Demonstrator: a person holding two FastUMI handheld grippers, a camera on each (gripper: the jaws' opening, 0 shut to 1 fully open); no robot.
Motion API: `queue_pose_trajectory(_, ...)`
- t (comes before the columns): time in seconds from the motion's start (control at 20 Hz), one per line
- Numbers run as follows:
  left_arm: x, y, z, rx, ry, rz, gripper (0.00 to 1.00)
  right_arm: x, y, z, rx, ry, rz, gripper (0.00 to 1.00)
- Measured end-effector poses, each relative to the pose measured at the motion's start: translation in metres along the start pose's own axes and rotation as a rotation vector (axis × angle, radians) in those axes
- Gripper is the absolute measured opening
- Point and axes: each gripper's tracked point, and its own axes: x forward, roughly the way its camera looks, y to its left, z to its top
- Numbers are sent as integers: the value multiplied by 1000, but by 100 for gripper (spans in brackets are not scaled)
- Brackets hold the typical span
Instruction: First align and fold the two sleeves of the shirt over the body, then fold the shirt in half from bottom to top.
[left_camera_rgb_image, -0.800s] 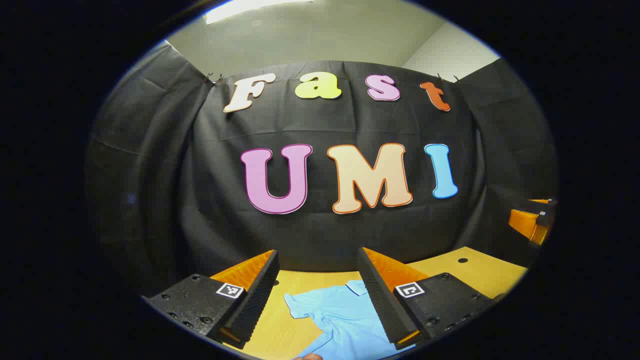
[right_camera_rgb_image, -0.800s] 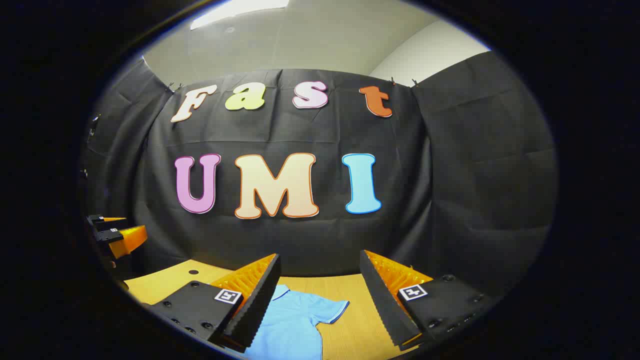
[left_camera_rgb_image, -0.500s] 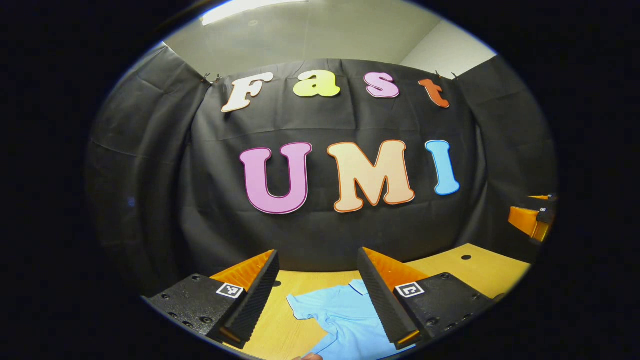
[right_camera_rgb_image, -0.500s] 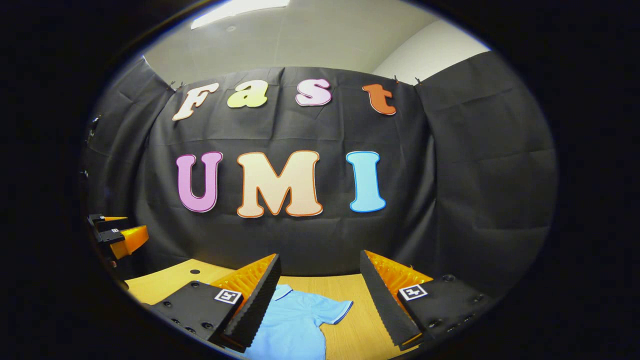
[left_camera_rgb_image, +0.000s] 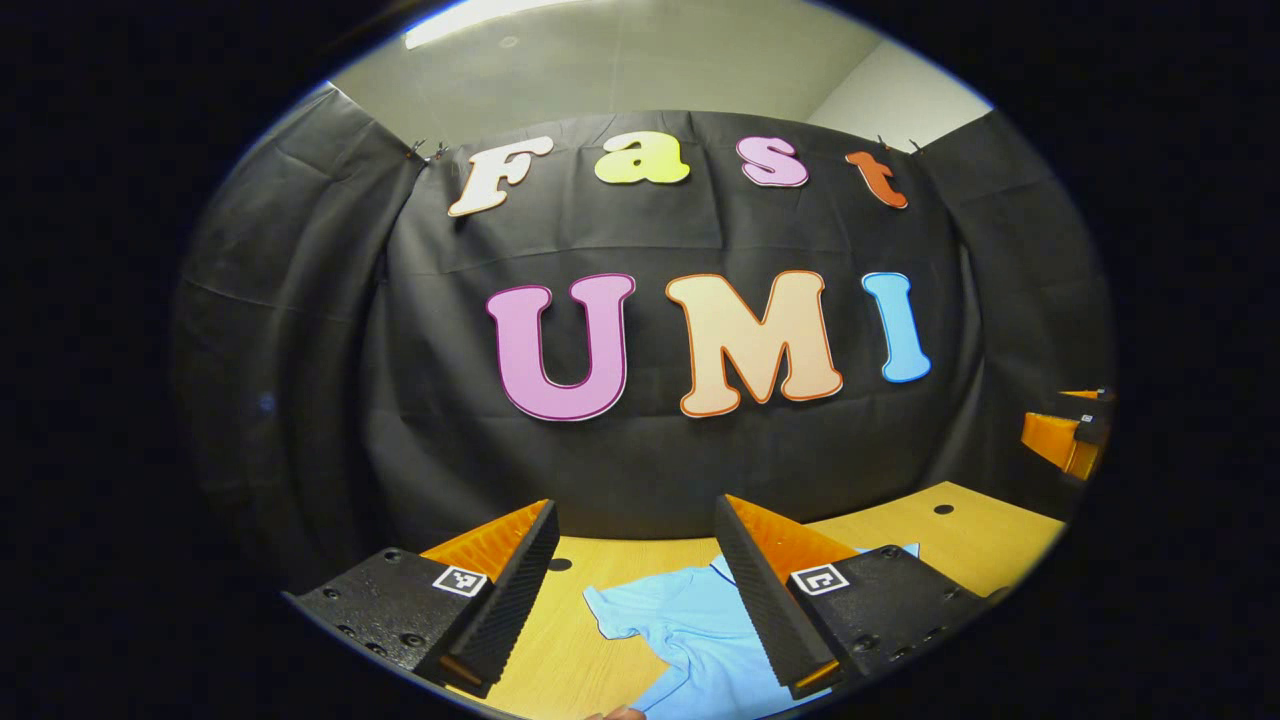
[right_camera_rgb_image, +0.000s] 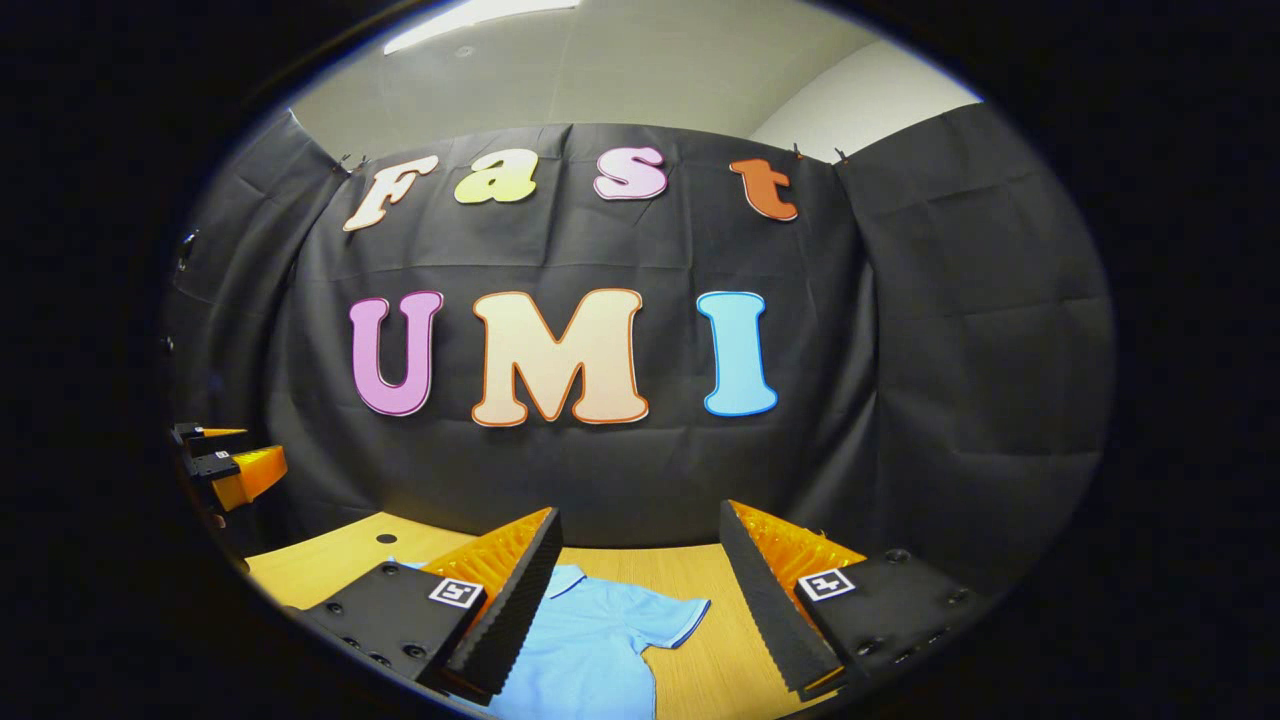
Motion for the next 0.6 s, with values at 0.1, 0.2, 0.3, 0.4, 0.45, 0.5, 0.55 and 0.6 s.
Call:
queue_pose_trajectory(0.1, 2, 0, -3, -2, 5, -4, 94, 4, 4, -7, -2, 15, 5, 97)
queue_pose_trajectory(0.2, 4, -1, -5, -6, 8, -10, 94, 11, 5, -16, -13, 31, 6, 98)
queue_pose_trajectory(0.3, 7, -2, -4, -12, 3, -20, 94, 22, 3, -28, -28, 54, 1, 97)
queue_pose_trajectory(0.4, 10, -4, -4, -19, 0, -37, 94, 34, -1, -38, -43, 75, -9, 98)
queue_pose_trajectory(0.45, 12, -3, -4, -23, -2, -41, 94, 41, -5, -42, -48, 81, -16, 98)
queue_pose_trajectory(0.5, 15, -2, -5, -21, -2, -41, 94, 50, -7, -46, -54, 89, -22, 98)
queue_pose_trajectory(0.55, 18, 0, -4, -18, -3, -39, 94, 59, -10, -51, -59, 97, -26, 98)
queue_pose_trajectory(0.6, 21, 1, -5, -14, -3, -39, 94, 68, -13, -56, -65, 107, -35, 98)
